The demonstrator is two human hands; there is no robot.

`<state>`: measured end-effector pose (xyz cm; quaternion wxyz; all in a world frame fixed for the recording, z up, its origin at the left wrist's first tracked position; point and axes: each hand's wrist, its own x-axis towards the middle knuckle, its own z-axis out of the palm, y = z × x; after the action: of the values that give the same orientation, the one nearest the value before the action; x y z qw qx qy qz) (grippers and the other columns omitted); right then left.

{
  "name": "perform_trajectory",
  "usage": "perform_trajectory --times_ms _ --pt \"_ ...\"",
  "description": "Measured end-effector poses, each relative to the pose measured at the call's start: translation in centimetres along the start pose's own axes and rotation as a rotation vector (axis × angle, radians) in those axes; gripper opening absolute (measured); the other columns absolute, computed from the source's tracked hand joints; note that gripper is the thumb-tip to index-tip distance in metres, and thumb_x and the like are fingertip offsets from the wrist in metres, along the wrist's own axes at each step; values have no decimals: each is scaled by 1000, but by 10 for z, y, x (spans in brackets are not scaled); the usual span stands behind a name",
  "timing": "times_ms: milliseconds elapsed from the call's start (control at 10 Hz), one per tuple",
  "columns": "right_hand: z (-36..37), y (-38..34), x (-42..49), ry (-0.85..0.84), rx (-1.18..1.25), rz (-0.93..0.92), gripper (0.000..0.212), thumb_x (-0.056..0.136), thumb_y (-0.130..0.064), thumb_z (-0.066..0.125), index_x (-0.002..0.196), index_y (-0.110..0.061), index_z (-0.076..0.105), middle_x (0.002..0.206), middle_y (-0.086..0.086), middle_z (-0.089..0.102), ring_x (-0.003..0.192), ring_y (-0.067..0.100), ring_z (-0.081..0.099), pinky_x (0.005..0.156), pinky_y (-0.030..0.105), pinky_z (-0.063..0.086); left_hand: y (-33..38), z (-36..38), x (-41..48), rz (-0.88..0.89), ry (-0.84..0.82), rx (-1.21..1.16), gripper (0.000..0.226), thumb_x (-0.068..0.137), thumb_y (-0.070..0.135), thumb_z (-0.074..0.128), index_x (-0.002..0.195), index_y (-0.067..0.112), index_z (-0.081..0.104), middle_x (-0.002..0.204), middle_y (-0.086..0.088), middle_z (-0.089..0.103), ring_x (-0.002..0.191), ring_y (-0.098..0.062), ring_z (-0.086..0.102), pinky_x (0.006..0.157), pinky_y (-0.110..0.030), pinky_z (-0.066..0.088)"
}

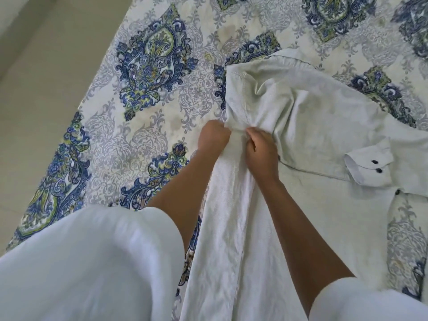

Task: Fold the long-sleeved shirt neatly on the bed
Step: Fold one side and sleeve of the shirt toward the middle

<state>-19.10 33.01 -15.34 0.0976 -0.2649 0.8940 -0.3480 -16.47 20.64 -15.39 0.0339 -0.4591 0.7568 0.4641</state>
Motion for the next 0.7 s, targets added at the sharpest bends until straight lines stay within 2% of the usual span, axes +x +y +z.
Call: perform_trajectory --times_ms 100,200,300,400,500,600,700 --pt "-1 -1 7 59 3 22 35 92 -4 41 122 -1 59 125 13 61 124 25 49 107 25 33 1 -1 6 -89 -22 -51 35 92 16 46 58 19 37 62 3 39 80 -22 46 61 -27 41" --pt "1 -3 10 -34 -64 -84 39 91 -9 37 121 0 59 127 14 60 125 28 47 108 29 29 6 -2 15 -115 -42 -210 30 89 24 54 61 19 43 66 2 47 78 -23 51 72 -31 49" --pt "10 7 13 -94 -235 -157 40 88 -10 36 117 1 61 126 16 61 123 29 53 109 41 36 4 -8 29 -158 -137 -264 26 88 14 58 65 21 46 69 4 49 64 -12 51 57 -22 47" --pt "18 21 12 -48 -309 -144 36 86 -5 45 119 2 60 126 16 61 122 30 54 106 44 41 5 -9 33 -210 -96 -318 25 86 12 61 66 19 47 68 3 49 57 -9 47 52 -21 43" --pt "9 11 8 -2 -322 -114 39 86 -5 46 123 2 58 131 17 57 128 32 48 112 46 31 15 -11 35 -181 -44 -341 27 83 20 67 68 7 49 67 -6 53 58 -18 50 56 -29 47" --pt "14 -4 -19 -64 -459 -233 44 84 -13 40 123 -3 58 132 15 57 128 31 49 109 46 22 31 -17 40 -92 -146 -304 23 87 13 61 68 17 48 71 2 52 64 -12 53 58 -23 50" --pt "29 7 -40 -204 -467 -205 49 91 -24 30 130 -3 52 139 15 50 134 28 42 114 43 18 35 -20 54 -109 -127 -250 26 86 7 58 68 18 44 71 2 51 65 -13 55 56 -22 51"
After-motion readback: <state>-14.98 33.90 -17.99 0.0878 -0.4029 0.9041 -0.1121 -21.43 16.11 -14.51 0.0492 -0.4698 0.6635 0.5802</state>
